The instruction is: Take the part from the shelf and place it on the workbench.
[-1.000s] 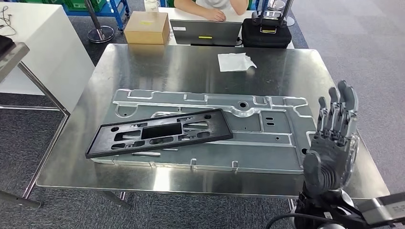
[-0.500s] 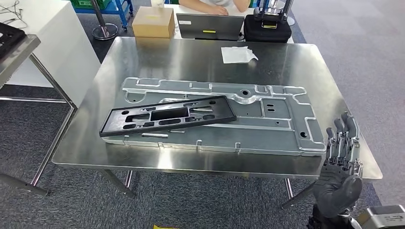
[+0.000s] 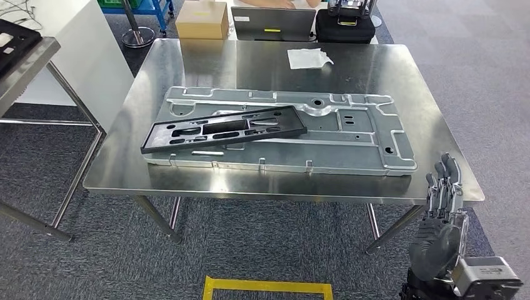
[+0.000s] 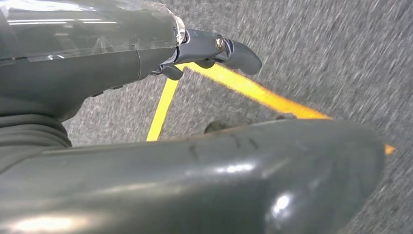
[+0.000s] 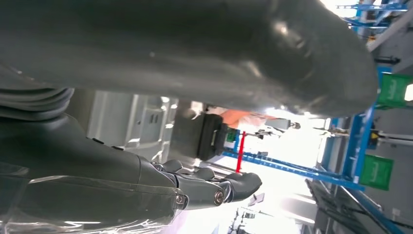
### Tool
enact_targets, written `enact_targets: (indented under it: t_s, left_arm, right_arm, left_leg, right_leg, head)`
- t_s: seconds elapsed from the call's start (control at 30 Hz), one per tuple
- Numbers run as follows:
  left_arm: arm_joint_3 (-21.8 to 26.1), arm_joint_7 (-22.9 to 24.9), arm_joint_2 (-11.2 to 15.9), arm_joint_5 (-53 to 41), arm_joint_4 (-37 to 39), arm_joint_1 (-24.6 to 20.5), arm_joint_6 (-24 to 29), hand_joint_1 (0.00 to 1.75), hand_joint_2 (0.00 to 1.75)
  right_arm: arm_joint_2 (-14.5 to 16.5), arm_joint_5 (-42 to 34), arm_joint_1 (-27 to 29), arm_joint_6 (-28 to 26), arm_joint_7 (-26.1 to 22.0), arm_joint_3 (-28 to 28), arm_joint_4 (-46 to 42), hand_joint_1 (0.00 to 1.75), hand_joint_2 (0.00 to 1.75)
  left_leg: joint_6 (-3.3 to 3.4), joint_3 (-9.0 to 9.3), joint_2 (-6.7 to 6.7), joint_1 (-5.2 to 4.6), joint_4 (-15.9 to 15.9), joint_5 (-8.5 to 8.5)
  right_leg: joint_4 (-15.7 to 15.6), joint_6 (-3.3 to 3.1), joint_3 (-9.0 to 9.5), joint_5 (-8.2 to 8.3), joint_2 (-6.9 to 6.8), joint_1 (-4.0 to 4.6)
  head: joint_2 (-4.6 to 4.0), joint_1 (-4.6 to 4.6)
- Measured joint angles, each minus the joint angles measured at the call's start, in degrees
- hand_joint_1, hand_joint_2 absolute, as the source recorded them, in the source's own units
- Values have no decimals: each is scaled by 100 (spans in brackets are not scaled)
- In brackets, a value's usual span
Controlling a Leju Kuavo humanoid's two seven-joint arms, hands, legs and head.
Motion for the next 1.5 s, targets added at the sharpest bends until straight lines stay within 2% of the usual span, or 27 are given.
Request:
enact_targets:
  t_s: [0.07,0.17,0.2,0.23,0.3,0.37,0.43,0.5,0.57,0.63,0.67,0.7,0.73,0.77,0.83,0.9,0.93,1.03,1.07,1.17,1.2,1.23,1.3,1.33,1.37,1.43,1.5]
  left_arm:
    - [10,13,-15,25,-19,12,28,0,0]
    - [19,36,-37,36,-29,18,42,0,0]
    - [20,43,-43,38,-32,19,43,0,0]
    - [21,50,-49,40,-37,19,43,0,0]
    - [22,56,-60,42,-50,17,34,0,0]
    - [22,57,-93,43,-68,0,16,0,0]
    - [23,58,-124,43,-88,-10,8,0,0]
    - [27,58,-134,42,-102,6,16,0,0]
    - [31,59,-151,39,-105,11,31,0,0]
    - [33,59,-165,39,-107,-1,42,0,0]
    - [33,59,-169,39,-107,-6,45,0,0]
    - [33,59,-173,39,-107,-6,47,0,0]
    - [33,59,-175,39,-107,-3,47,0,0]
    - [33,59,-177,39,-107,1,48,0,0]
    - [33,60,-190,39,-107,3,50,0,0]
    - [33,60,-222,39,-110,-10,55,0,0]
    - [34,60,-237,39,-113,-13,56,0,0]
    - [47,60,-240,39,-125,10,65,0,0]
    - [55,61,-240,39,-130,17,70,0,0]
    - [69,61,-243,41,-139,17,82,0,0]
    - [69,60,-243,41,-139,12,89,0,0]
    - [69,59,-242,41,-140,7,100,0,0]
    - [71,59,-240,41,-140,2,121,0,0]
    - [71,58,-241,42,-139,0,129,0,0]
    - [71,58,-242,42,-139,-6,133,0,0]
    - [71,50,-241,42,-138,-24,144,0,0]
    - [71,44,-237,42,-138,-36,148,0,0]
  right_arm:
    - [29,97,-42,-16,26,-2,97,0,0]
    - [76,192,-86,-28,72,-9,217,0,0]
    - [85,236,-106,-32,96,-11,269,0,0]
    - [93,291,-127,-35,124,-13,328,0,0]
    - [102,396,-167,-47,174,-16,445,0,0]
    - [105,455,-203,-61,203,-23,539,0,0]
    - [111,504,-242,-73,216,-33,618,0,0]
    - [119,587,-290,-103,245,-45,723,0,0]
    - [123,669,-321,-143,274,-82,856,0,0]
    - [123,715,-333,-167,284,-139,980,0,0]
    - [123,727,-336,-173,284,-162,1036,0,0]
    - [123,734,-342,-178,285,-177,1086,0,0]
    - [123,740,-349,-180,285,-186,1129,0,0]
    - [123,742,-358,-183,285,-191,1168,0,0]
    - [123,744,-386,-186,285,-195,1217,0,0]
    - [123,746,-413,-190,282,-199,1241,0,0]
    - [123,747,-423,-192,280,-204,1250,0,0]
    - [126,747,-447,-191,283,-215,1289,0,0]
    - [132,747,-453,-186,285,-216,1302,0,0]
    - [146,768,-454,-188,289,-225,1338,0,0]
    - [146,777,-456,-204,293,-227,1368,0,0]
    - [142,783,-465,-225,302,-230,1422,0,0]
    - [126,792,-493,-279,321,-231,1612,0,0]
    - [110,798,-513,-308,330,-232,1739,0,0]
    - [91,795,-530,-334,338,-232,1863,0,0]
    - [40,748,-573,-373,357,-237,2113,0,0]
    - [12,706,-594,-382,368,-240,2232,0,0]
  left_leg:
    - [-56,-133,-9,7,248,-290]
    - [-162,-405,5,81,1234,-1061]
    - [-201,-428,8,110,1508,-1113]
    - [-238,-380,16,138,1633,-1027]
    - [-312,-4,98,192,1310,-665]
    - [-338,563,334,199,521,-639]
    - [-242,816,458,160,53,-793]
    - [-91,740,372,134,15,-737]
    - [28,602,281,131,8,-597]
    - [106,415,175,119,7,-438]
    - [127,313,107,102,10,-356]
    - [138,210,33,81,15,-275]
    - [143,110,-44,60,20,-195]
    - [143,15,-123,41,24,-117]
    - [135,-131,-268,16,27,22]
    - [103,-219,-401,2,24,150]
    - [75,-245,-466,12,11,216]
    - [-20,-328,-615,13,-22,330]
    - [-46,-392,-537,4,78,189]
    - [-157,-636,-117,66,987,-701]
    - [-207,-679,-51,107,1356,-850]
    - [-257,-670,-16,151,1628,-827]
    - [-353,-407,44,238,1664,-469]
    - [-394,-131,119,275,1381,-352]
    - [-424,203,213,283,967,-381]
    - [-379,691,364,256,226,-666]
    - [-305,802,381,226,-17,-814]
  right_leg:
    - [-43,-64,-121,138,-84,-40]
    - [-28,-91,-373,327,-207,-55]
    - [-3,-79,-469,384,-258,-59]
    - [34,-61,-570,433,-313,-68]
    - [148,-8,-773,505,-424,-98]
    - [289,64,-920,544,-521,-100]
    - [370,144,-963,590,-629,-86]
    - [371,228,-962,646,-705,-110]
    - [529,311,-1039,395,-467,-147]
    - [1083,343,-1200,-207,-116,-155]
    - [1447,333,-1274,-467,-35,-149]
    - [1742,313,-1306,-595,-3,-141]
    - [1887,282,-1264,-583,10,-127]
    - [1838,237,-1129,-460,26,-109]
    - [1158,89,-574,-169,210,-51]
    - [320,-40,-23,-144,497,0]
    - [83,-65,113,-183,577,22]
    - [-68,-60,71,-62,394,-6]
    - [-90,-80,9,16,302,-35]
    - [-102,-106,-226,211,17,-57]
    - [-89,-89,-307,264,-81,-58]
    - [-65,-68,-393,315,-177,-64]
    - [30,-11,-584,396,-352,-91]
    - [102,21,-676,421,-425,-101]
    - [181,60,-760,435,-488,-105]
    - [297,134,-862,459,-579,-95]
    - [328,170,-891,474,-617,-89]
  head:
    - [0,-3]
    - [0,-7]
    - [0,-6]
    - [0,-6]
    - [0,-6]
    - [0,-7]
    - [0,-4]
    - [0,1]
    - [0,1]
    - [0,1]
    - [0,1]
    - [0,1]
    - [0,1]
    - [0,1]
    - [0,0]
    - [0,-1]
    - [0,-1]
    - [0,0]
    - [0,-5]
    - [0,-18]
    - [0,-17]
    - [0,-18]
    - [0,-18]
    - [0,-18]
    - [0,-19]
    - [0,-13]
    - [0,-6]
